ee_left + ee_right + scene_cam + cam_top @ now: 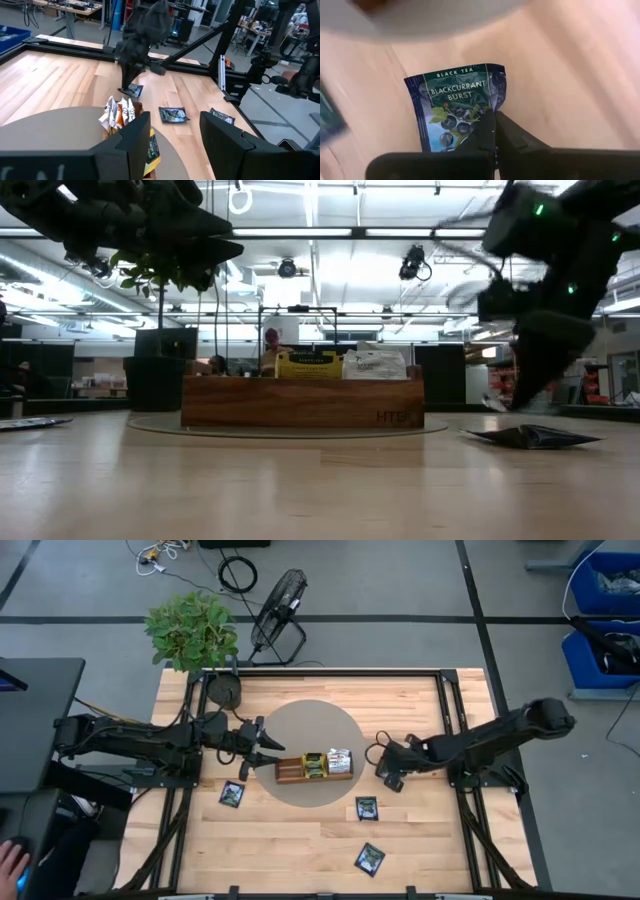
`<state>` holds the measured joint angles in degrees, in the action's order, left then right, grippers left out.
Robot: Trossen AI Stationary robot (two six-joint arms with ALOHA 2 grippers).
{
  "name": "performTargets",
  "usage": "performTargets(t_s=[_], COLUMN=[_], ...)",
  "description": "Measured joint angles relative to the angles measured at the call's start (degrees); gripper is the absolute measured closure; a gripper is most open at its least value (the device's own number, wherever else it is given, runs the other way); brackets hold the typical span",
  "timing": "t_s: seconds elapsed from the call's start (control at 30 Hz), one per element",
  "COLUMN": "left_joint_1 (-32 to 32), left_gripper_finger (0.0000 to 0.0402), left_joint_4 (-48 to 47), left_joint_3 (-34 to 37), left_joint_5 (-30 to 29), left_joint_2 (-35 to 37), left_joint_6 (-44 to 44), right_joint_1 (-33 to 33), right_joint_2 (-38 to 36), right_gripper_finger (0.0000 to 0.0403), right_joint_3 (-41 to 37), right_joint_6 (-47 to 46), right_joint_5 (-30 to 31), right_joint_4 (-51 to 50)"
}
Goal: Pick & Place Tea
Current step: Put the purple tea bag into the left section of the wooden organizer
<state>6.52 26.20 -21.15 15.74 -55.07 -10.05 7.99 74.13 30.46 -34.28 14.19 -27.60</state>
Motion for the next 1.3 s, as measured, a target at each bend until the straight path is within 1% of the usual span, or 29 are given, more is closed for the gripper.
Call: performTargets(t_s=[0.1,0.33,0.5,0.6,0.73,0.83,1.0,1.07,1.2,1.3], left_joint_1=[0.0,-0.6,-3.3,-5.2,-7.2,-8.2,-8.4,-8.4,-8.8,-8.8], left_gripper_finger=[0.0223,0.0223,0.0223,0.0223,0.0223,0.0223,0.0223,0.0223,0.0223,0.0223], left_joint_4=[0.0,2.4,4.6,6.6,14.4,20.1,30.3,30.5,30.5,30.5], left_joint_3=[0.0,0.0,0.0,0.0,0.0,0.0,-0.4,-1.9,-7.1,-11.3], left_joint_5=[0.0,-1.3,-6.2,-10.2,-15.7,-18.3,-21.0,-21.1,-21.1,-21.1], left_joint_2=[0.0,-0.1,-1.2,-3.5,-8.4,-12.5,-19.5,-21.9,-27.3,-30.5], left_joint_6=[-0.6,-4.0,-4.3,-4.3,-4.6,-4.5,-4.1,-3.3,-0.7,3.2], right_joint_1=[3.2,8.9,12.3,14.2,15.6,15.6,15.3,15.3,15.1,14.7], right_joint_2=[-1.9,-2.4,-2.3,-2.1,-1.9,-1.9,-1.9,-1.9,-1.7,-1.4], right_gripper_finger=[0.0402,0.0403,0.0403,0.0403,0.0403,0.0403,0.0403,0.0403,0.0403,0.0403], right_joint_3=[0.1,0.2,0.3,0.3,0.4,0.4,0.4,0.4,0.5,0.6], right_joint_6=[-2.7,-5.7,-5.6,-4.1,-0.1,3.2,10.2,13.9,21.4,23.6], right_joint_5=[5.3,18.2,27.9,34.6,41.4,45.7,50.0,51.3,51.5,53.1], right_joint_4=[0.5,6.5,10.1,12.7,18.2,21.9,28.9,32.5,39.7,41.5])
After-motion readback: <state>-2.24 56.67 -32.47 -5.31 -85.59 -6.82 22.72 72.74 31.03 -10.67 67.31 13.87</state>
